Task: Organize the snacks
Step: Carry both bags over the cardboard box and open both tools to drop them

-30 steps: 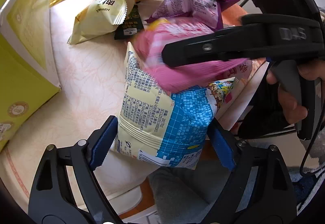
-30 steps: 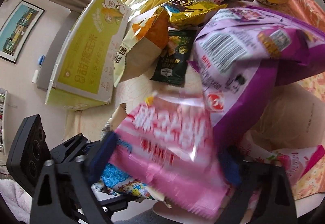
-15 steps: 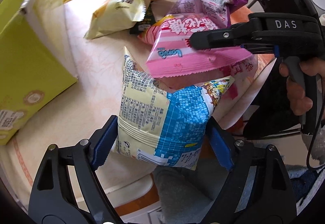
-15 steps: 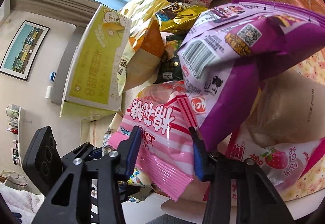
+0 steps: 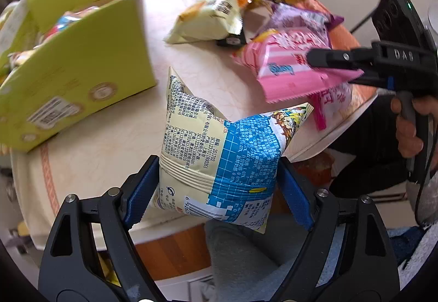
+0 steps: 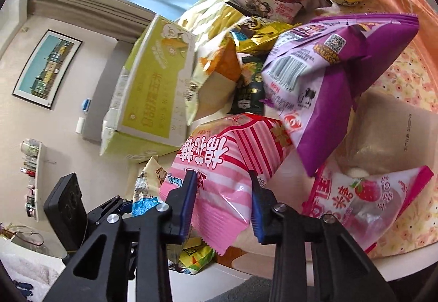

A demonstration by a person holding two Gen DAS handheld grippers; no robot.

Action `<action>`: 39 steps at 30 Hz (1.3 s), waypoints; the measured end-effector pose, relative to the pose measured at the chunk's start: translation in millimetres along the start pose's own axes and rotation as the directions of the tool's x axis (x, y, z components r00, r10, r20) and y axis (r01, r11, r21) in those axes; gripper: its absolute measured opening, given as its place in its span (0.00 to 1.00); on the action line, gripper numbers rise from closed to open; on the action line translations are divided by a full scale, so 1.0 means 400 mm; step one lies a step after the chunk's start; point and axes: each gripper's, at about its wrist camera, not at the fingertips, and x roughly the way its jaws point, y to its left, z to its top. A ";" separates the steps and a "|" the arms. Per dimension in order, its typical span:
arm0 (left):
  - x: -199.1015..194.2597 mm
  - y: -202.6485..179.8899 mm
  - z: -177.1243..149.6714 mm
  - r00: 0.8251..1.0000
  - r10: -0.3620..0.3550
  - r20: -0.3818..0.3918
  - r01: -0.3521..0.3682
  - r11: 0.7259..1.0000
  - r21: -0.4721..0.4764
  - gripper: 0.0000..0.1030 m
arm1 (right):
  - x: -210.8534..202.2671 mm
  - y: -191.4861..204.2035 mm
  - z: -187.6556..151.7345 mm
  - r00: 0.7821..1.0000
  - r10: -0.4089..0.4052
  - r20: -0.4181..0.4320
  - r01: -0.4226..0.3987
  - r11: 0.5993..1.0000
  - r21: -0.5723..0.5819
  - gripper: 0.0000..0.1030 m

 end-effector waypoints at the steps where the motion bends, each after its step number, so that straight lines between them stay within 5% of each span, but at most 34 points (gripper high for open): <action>1: -0.013 0.005 -0.002 1.000 0.002 0.008 -0.002 1.000 -0.019 0.80 | -0.005 0.005 -0.003 1.000 0.002 0.000 -0.002 1.000 -0.005 0.32; 13: -0.176 0.009 -0.043 0.988 0.084 0.131 -0.067 0.989 -0.132 0.80 | -0.088 0.105 0.009 0.994 0.097 0.053 -0.091 0.991 -0.096 0.31; 24: -0.336 0.026 -0.009 0.939 0.202 0.280 -0.139 0.964 -0.228 0.80 | -0.128 0.241 0.104 0.978 0.196 0.075 -0.170 0.949 -0.265 0.31; 35: -0.429 0.277 0.141 0.901 0.275 0.334 -0.189 0.945 -0.267 0.80 | -0.040 0.439 0.252 0.964 0.240 0.115 -0.187 0.917 -0.353 0.31; 39: -0.434 0.381 0.226 0.901 0.286 0.327 -0.211 0.946 -0.246 0.80 | 0.044 0.508 0.307 0.969 0.219 0.112 -0.165 0.918 -0.361 0.31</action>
